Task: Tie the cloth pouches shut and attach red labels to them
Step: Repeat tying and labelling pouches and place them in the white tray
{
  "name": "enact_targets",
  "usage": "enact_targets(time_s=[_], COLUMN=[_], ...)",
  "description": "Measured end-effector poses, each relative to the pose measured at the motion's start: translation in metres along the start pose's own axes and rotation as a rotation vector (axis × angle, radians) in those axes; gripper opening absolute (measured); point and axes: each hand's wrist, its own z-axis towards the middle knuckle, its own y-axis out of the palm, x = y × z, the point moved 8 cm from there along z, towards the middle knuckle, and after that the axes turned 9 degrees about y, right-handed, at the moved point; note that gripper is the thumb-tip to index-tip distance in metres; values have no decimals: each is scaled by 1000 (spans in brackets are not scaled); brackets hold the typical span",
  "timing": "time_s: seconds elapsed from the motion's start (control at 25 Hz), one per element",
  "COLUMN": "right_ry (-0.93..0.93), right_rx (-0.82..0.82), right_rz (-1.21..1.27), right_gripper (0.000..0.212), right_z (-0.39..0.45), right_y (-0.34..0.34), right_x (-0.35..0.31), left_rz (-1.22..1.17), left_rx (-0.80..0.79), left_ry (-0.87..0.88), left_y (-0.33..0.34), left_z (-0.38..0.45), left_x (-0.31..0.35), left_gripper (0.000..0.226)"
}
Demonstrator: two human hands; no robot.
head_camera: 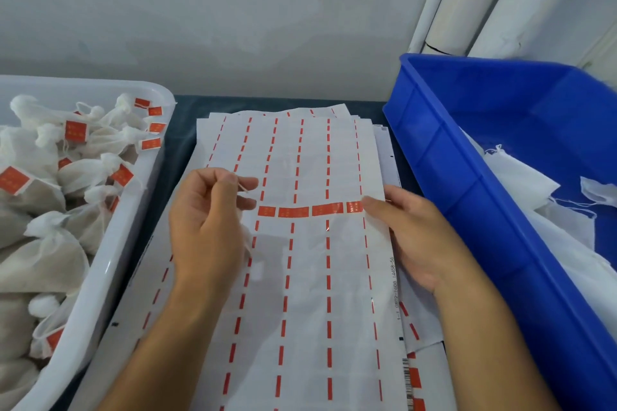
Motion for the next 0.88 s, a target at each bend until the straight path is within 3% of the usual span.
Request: enact_targets(time_s=[0.16,0.32,0.48,0.72,0.88], right_ry=[-66,-57,-40,-43,-30], right_rx=[-22,-12,-16,41,62], right_rz=[-34,44,106,128,187], right_gripper=[20,18,16,16,14], right_z=[-1,-2,-2,0,2], right_y=[14,15,15,12,9], right_x=[-4,-4,-5,-2,1], left_rz=[178,526,645,682,778], left_rx=[-102,-242,-497,-460,-395], left_ry=[76,481,538,599,728], left_y=[7,29,75,98,102], left_z=[0,-20,-30,-35,-40], left_x=[-3,20,27,26,34], left_gripper=[8,31,43,24,14])
